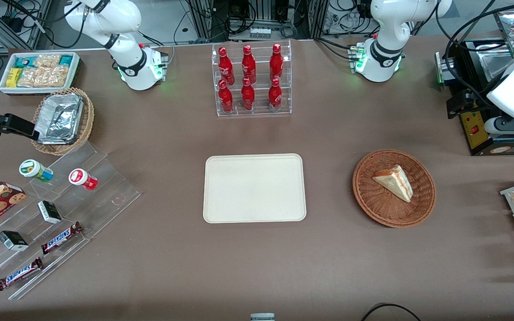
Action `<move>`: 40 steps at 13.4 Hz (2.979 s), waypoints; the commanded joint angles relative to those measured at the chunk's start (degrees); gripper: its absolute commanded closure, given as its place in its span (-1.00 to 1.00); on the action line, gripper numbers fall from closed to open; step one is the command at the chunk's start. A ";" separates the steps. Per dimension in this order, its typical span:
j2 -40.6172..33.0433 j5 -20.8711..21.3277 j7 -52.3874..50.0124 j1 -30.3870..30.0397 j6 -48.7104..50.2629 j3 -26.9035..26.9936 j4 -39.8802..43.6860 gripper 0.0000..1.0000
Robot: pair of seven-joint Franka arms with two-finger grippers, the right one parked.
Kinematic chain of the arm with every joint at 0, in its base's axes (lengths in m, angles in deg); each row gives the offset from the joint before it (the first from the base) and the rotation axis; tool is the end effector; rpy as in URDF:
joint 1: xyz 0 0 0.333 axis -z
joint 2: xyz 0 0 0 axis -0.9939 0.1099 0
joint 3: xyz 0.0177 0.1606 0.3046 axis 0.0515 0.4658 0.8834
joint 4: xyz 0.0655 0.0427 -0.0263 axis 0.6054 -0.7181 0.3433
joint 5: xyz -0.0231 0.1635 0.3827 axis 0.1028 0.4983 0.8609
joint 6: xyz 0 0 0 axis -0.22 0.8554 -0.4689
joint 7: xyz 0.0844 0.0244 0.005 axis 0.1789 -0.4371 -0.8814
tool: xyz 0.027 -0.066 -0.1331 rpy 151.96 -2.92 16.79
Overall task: Place sandwich from basket to tray
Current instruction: 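Move the left gripper over the sandwich in the wicker basket, then lower the left gripper and close it on the sandwich wedge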
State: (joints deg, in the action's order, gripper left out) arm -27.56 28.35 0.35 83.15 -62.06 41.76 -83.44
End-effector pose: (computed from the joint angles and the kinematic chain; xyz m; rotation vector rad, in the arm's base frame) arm 0.5520 -0.0356 0.6148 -3.0614 0.1068 0.2328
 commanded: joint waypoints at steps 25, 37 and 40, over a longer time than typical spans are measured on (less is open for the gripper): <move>7.08 3.40 -65.90 2.30 -72.03 0.07 -50.92 -0.99; 5.00 3.84 -65.03 4.05 -68.07 1.04 -48.74 1.00; 1.90 4.89 -61.16 9.22 -42.00 0.51 -35.42 1.00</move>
State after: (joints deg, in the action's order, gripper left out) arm -22.80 32.40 -62.15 88.73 -118.12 42.30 -126.78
